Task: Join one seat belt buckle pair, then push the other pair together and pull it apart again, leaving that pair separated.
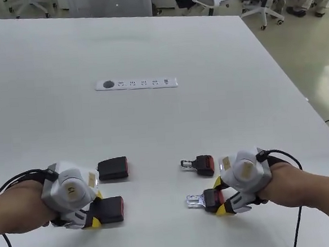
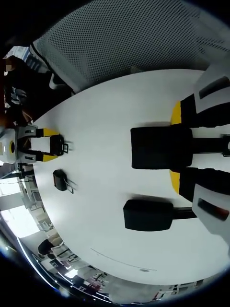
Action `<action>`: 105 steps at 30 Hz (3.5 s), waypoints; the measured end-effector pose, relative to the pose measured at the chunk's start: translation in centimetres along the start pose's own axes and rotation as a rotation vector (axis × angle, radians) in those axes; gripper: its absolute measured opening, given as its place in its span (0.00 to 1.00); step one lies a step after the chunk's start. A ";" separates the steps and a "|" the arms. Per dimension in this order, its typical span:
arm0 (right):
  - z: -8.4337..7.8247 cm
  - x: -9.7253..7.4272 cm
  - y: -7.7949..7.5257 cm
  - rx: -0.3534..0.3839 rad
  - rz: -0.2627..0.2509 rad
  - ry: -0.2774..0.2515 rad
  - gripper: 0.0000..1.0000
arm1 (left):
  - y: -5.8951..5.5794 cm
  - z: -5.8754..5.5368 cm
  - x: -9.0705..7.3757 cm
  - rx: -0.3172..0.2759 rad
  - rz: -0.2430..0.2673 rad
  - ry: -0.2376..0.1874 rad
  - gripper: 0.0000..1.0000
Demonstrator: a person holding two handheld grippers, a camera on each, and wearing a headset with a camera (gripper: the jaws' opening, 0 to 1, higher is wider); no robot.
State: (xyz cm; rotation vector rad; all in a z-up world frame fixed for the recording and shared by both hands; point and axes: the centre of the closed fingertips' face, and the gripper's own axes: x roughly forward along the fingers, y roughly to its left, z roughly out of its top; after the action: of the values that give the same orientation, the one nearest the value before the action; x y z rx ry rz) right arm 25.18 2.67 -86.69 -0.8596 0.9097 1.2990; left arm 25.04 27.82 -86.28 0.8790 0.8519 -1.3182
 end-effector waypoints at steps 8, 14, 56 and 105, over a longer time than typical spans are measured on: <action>0.0 0.0 0.0 -0.003 0.016 -0.002 0.34 | 0.0 0.1 0.0 -0.003 -0.010 -0.004 0.32; 0.0 0.0 0.0 0.006 0.016 -0.003 0.34 | 0.0 0.1 0.1 -0.006 -0.013 0.004 0.32; 0.5 0.1 0.0 -0.002 0.011 0.014 0.35 | -0.2 0.1 0.1 0.010 -0.020 0.055 0.32; 13.2 5.6 2.3 -0.038 0.019 -0.108 0.35 | -0.3 0.2 0.3 0.058 -0.036 0.114 0.32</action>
State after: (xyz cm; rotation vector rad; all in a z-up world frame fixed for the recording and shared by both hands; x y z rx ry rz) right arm 24.06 17.12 -86.51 -0.8040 0.8121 1.3693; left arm 24.77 27.48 -86.45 0.9957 0.9254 -1.3395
